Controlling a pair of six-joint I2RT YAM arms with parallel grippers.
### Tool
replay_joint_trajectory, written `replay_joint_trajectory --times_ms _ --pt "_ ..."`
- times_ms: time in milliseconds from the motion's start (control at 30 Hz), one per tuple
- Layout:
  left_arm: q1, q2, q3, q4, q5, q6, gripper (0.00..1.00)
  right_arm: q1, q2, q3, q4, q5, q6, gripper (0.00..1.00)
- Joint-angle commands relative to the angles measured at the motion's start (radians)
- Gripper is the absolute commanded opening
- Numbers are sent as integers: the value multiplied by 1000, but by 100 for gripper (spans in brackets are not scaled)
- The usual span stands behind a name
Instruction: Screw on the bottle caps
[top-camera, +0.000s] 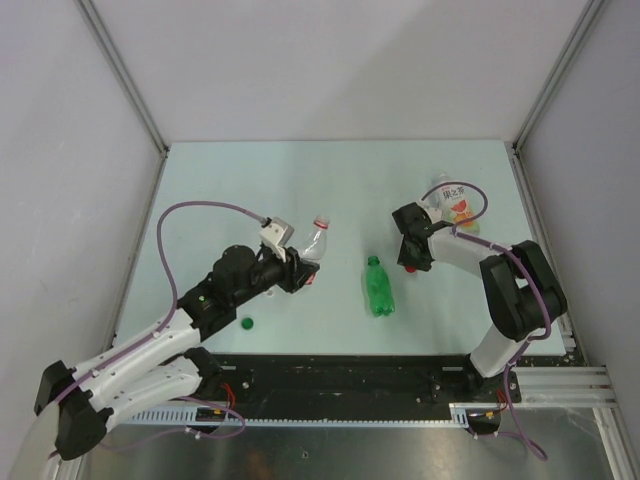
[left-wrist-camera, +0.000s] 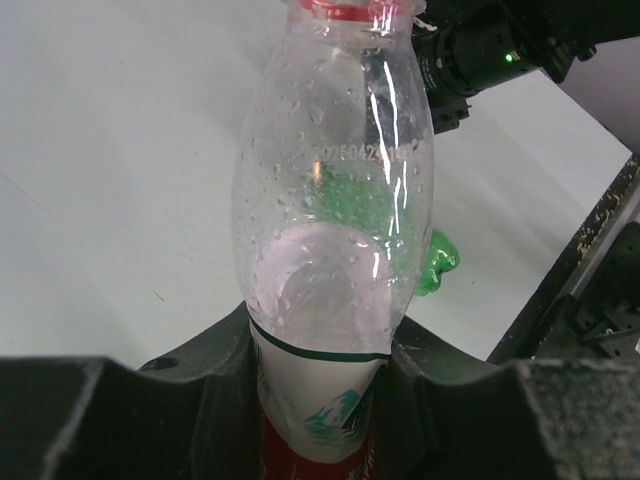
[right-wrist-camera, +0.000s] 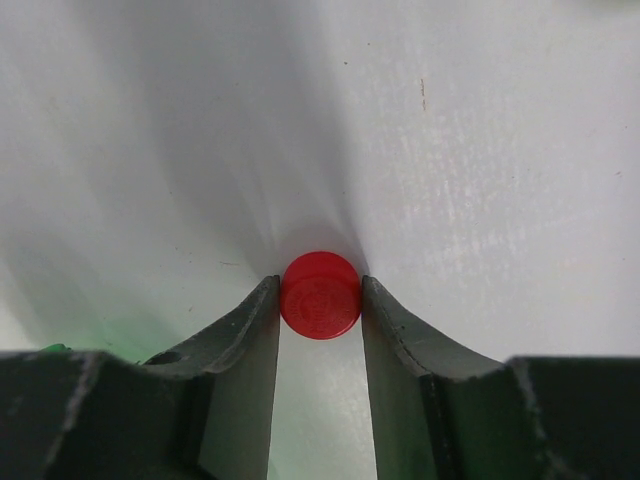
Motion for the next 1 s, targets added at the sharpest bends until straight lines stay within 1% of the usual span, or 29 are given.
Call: replay_joint_trajectory --times_ms 0,67,133,167,233,300,367,433,500,633,700,967 --pt "3 22 82 56 90 100 34 6 -42 13 -25 9 13 29" --pt "3 52 122 73 143 176 34 4 -93 13 -24 -28 -17 26" --pt "3 95 168 72 226 278 33 -10 -178 13 -20 -118 -76 25" --pt "3 117 189 57 282 336 31 -20 -231 12 -15 -189 -108 24" --pt "3 145 214 11 407 431 30 -43 -353 12 2 -369 -193 24" --pt "3 145 205 -7 499 486 31 -57 -476 12 26 -566 -277 25" --pt "3 137 185 -11 560 516 31 -63 -583 12 43 -741 -333 25" --pt "2 139 178 -13 584 515 31 -68 -665 15 56 -874 -357 25" --pt "2 151 182 -18 593 479 30 -70 -719 24 62 -991 -368 25" --pt "3 169 160 -26 696 453 31 -70 -766 31 108 -1210 -376 23" --pt "3 177 147 -27 719 449 31 -70 -773 35 133 -1277 -385 24" --pt "3 227 148 -28 739 424 31 -71 -781 36 199 -1429 -392 24"
